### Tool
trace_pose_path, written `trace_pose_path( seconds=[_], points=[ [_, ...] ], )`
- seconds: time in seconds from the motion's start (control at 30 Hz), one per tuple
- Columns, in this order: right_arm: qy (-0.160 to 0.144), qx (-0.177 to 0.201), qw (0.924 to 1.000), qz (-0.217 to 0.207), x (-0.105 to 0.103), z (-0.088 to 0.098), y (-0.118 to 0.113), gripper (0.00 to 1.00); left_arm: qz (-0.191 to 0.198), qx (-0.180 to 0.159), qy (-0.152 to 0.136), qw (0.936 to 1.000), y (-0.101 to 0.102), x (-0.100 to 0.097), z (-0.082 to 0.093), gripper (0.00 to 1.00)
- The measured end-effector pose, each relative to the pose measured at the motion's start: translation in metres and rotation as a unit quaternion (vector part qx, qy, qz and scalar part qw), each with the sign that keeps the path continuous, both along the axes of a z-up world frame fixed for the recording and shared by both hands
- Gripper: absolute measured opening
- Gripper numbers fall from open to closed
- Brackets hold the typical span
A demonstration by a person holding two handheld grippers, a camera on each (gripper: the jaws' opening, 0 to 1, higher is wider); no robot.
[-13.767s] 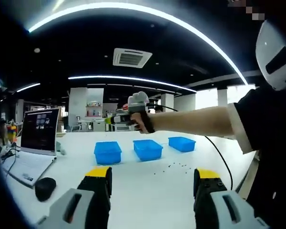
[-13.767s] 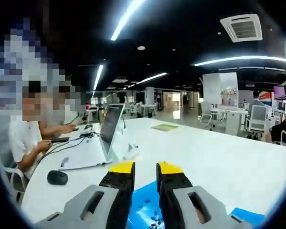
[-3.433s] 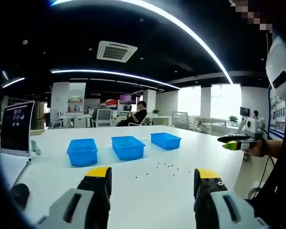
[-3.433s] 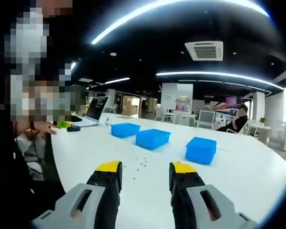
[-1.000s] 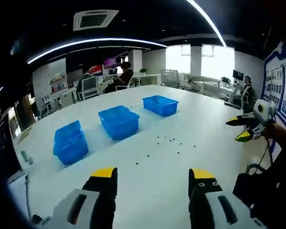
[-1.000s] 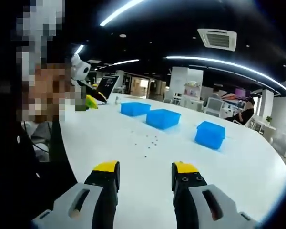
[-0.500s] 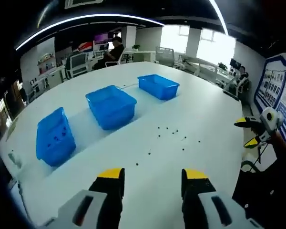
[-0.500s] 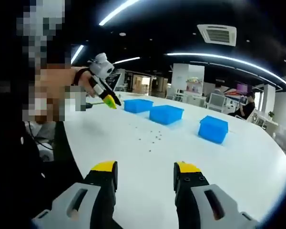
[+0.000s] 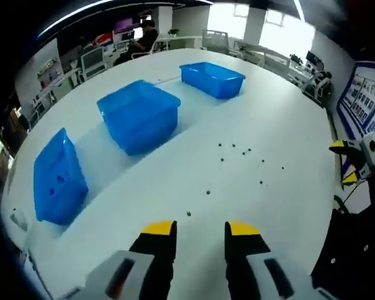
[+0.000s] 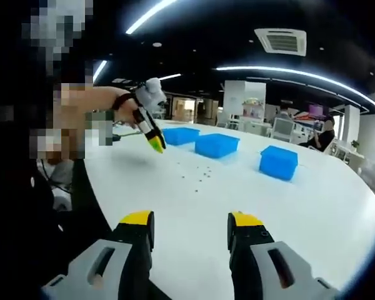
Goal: Pick up the resistors one by one and place each resistor into its matching bin, sorting the parts by color and model until every resistor is separated into the correct bin for its type
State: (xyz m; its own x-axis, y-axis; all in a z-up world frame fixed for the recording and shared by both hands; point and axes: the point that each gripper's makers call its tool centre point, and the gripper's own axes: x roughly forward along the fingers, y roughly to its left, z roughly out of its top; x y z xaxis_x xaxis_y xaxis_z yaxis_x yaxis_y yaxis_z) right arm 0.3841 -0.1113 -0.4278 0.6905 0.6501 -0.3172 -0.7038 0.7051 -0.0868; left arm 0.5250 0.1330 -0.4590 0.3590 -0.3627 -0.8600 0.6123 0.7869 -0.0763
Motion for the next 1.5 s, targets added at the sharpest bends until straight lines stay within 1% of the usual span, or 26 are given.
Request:
trace_pose_path(
  seconds=[0.07,0.2,0.3,0.4,0.57,0.63,0.7,0.9,1.0,1.07,1.23,1.33,1.4,1.43,1.5],
  points=[
    [0.002,0.001,1.0000,-0.003,0.000,-0.001,-0.002,0.48,0.003,0.004,0.006,1.0000,0.000,0.005,-0.005,0.29],
    [0.003,0.002,1.0000,-0.009,0.000,-0.002,-0.005,0.48,0.006,0.009,0.012,0.9999,-0.001,0.011,-0.010,0.24],
    [0.004,0.003,0.9999,-0.012,0.001,-0.002,-0.007,0.48,0.008,0.013,0.011,0.9998,-0.001,0.016,-0.014,0.21],
    [0.005,0.005,0.9999,-0.015,0.002,-0.002,-0.008,0.48,0.008,0.019,0.012,0.9997,0.000,0.017,-0.017,0.18],
    [0.008,0.006,0.9998,-0.017,0.002,-0.004,-0.009,0.48,0.007,0.029,0.018,0.9994,0.001,0.017,-0.023,0.18],
    [0.009,0.006,0.9998,-0.018,0.002,-0.005,-0.009,0.48,0.008,0.034,0.015,0.9993,0.003,0.019,-0.023,0.15],
    [0.010,0.005,0.9998,-0.017,0.002,-0.005,-0.009,0.48,0.009,0.033,0.015,0.9993,0.003,0.019,-0.023,0.14],
    [0.011,0.005,0.9998,-0.017,0.000,-0.005,-0.008,0.48,-0.005,0.034,0.012,0.9993,-0.001,0.018,-0.022,0.10],
    [0.013,0.004,0.9998,-0.016,-0.002,-0.006,-0.008,0.48,-0.003,0.026,0.017,0.9995,-0.004,0.019,-0.023,0.08],
    [0.013,0.004,0.9998,-0.016,-0.003,-0.007,-0.008,0.48,-0.003,0.014,0.024,0.9996,-0.007,0.018,-0.024,0.05],
    [0.014,0.006,0.9997,-0.018,-0.005,-0.006,-0.009,0.48,0.001,0.004,0.024,0.9997,-0.007,0.017,-0.025,0.05],
    [0.013,0.005,0.9998,-0.018,-0.006,-0.005,-0.009,0.48,0.000,-0.004,0.012,0.9999,-0.008,0.016,-0.025,0.05],
    [0.009,0.006,0.9998,-0.017,-0.005,-0.003,-0.008,0.48,0.000,-0.016,0.004,0.9999,-0.008,0.015,-0.024,0.04],
    [0.007,0.007,0.9998,-0.017,-0.005,-0.001,-0.007,0.48,0.003,-0.036,-0.004,0.9993,-0.010,0.015,-0.023,0.04],
    [0.004,0.007,0.9998,-0.016,-0.005,0.001,-0.006,0.48,0.011,-0.058,-0.017,0.9981,-0.010,0.014,-0.019,0.04]
  ],
)
